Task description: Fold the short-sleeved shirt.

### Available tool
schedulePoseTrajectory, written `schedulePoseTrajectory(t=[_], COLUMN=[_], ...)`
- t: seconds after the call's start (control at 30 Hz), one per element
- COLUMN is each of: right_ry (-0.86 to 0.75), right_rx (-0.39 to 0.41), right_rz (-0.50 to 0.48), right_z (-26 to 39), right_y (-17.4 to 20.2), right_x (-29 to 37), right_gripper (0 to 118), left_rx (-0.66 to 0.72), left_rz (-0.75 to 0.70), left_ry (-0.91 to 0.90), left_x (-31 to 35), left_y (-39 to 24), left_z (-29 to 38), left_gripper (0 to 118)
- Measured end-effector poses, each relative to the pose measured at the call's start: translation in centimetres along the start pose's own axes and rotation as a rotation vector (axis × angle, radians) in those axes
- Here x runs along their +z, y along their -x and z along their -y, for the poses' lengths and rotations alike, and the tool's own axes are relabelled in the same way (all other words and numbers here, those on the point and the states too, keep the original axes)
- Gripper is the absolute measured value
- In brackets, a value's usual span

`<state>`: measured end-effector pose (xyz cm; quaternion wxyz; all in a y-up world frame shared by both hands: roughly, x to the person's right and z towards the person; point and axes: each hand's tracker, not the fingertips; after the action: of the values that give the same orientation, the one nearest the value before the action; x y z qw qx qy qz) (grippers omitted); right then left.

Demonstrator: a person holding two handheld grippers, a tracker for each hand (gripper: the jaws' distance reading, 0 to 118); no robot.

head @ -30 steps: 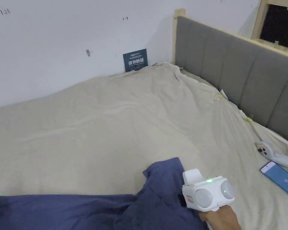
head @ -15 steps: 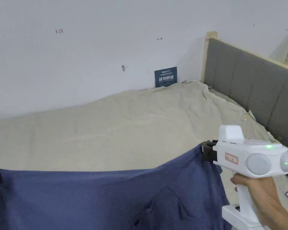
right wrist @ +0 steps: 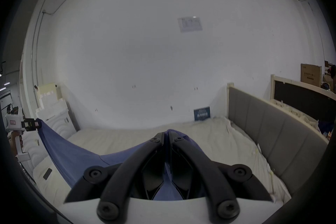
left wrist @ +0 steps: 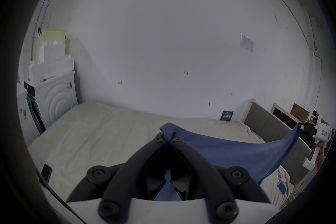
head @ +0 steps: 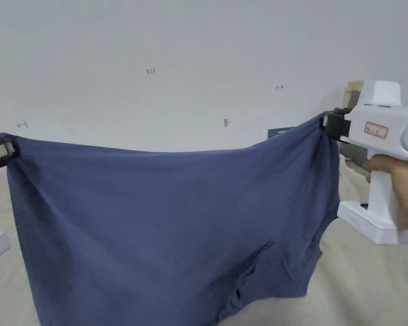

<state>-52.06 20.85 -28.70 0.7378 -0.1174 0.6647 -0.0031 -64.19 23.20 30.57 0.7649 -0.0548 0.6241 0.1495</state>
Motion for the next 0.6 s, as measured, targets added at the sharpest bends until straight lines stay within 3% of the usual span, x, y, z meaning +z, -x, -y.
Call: schedulePoseTrajectory(t=[0.13,0.27,0.43,0.6], right_ry=[-0.044,-0.094,-0.141,-0.139], right_rx=[0.027,-0.013,0.007,0.026], right_rz=[0.006,-0.013,-0.012,-0.007], right_z=[-4.0,-7.3,-10.2,-8.3], right_y=[2.5,3.4,2.5,1.5], right_x=[-0.6,-1.7,-4.4,-5.8], right_gripper=[3,3,3,3], left_rx=[-0.021,-0.042,-0.049,-0.06], left_rz=[-0.032,-0.06,-0.073,-0.067], left_ry=[-0.042,-0.07,-0.087,-0.073], left_x=[-1.5,-3.1,-4.9,-6.2], left_y=[-0.1,-0.8,-1.0,-0.7], left_z=[-3.3,-5.9,-7.4,-5.3], left_gripper=[0,0,0,0])
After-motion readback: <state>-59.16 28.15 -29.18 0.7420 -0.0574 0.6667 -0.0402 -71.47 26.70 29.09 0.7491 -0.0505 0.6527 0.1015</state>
